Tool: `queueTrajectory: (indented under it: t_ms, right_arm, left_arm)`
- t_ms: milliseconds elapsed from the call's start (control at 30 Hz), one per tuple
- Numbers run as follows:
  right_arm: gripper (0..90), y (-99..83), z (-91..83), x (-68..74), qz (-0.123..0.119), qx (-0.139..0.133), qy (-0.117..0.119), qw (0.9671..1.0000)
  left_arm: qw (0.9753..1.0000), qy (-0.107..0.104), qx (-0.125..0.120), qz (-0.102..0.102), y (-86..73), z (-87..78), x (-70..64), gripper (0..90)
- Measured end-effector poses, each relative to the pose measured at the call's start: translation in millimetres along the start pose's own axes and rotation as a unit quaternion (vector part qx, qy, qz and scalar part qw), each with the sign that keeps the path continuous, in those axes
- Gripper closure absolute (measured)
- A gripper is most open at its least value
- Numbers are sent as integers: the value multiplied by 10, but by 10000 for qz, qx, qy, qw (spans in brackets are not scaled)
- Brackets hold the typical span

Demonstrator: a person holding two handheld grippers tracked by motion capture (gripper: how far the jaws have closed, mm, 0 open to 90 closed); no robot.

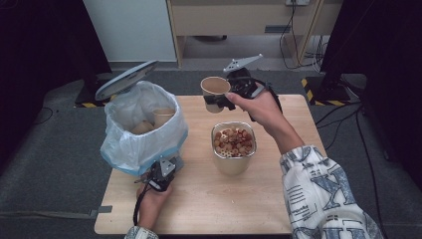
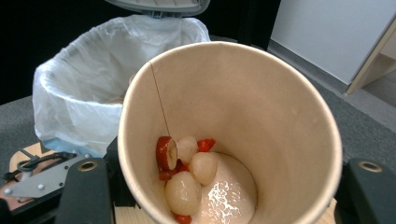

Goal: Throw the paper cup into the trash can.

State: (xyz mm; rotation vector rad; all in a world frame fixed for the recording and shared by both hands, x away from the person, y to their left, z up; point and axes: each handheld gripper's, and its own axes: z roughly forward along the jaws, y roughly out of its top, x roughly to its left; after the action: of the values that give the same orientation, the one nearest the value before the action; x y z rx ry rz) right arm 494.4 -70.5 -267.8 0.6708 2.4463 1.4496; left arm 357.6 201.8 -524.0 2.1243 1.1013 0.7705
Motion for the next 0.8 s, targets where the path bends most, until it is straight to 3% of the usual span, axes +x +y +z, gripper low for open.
queueTrajectory:
  t_ms: [800]
  right_arm:
    - [327,265,292,218,28,-12,131,9999]
  left_arm:
    - [10000,16,-1,5,0,-1,0,889]
